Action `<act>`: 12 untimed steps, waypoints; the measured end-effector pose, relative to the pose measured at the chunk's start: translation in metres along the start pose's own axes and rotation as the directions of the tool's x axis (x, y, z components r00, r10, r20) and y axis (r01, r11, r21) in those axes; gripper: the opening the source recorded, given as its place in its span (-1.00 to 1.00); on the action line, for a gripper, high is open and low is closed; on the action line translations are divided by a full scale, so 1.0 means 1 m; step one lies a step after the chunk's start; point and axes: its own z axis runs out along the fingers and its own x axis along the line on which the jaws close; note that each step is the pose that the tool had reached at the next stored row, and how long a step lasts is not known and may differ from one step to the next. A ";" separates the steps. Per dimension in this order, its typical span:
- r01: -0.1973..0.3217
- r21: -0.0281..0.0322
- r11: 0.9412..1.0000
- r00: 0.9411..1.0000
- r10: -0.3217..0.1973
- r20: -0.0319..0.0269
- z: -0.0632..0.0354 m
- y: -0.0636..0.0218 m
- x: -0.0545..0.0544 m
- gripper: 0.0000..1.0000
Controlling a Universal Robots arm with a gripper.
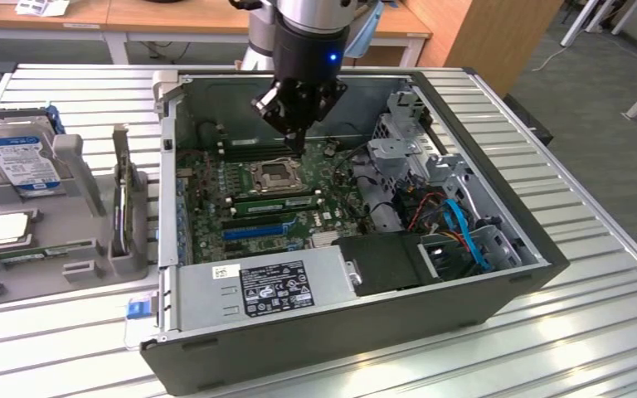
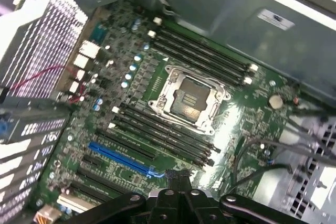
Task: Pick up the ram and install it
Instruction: 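Press down the ram until it locks into place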
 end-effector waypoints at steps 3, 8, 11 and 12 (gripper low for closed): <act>-0.053 0.001 0.999 0.999 0.053 0.002 0.0002 0.0000 0.000 -0.80; -0.132 0.003 0.991 0.991 0.132 0.006 0.0004 0.0000 0.000 -0.80; -0.148 0.003 0.989 0.989 0.148 0.007 0.0005 0.0000 0.000 -0.80; -0.149 0.003 0.989 0.989 0.149 0.007 0.0004 0.0000 0.000 -0.80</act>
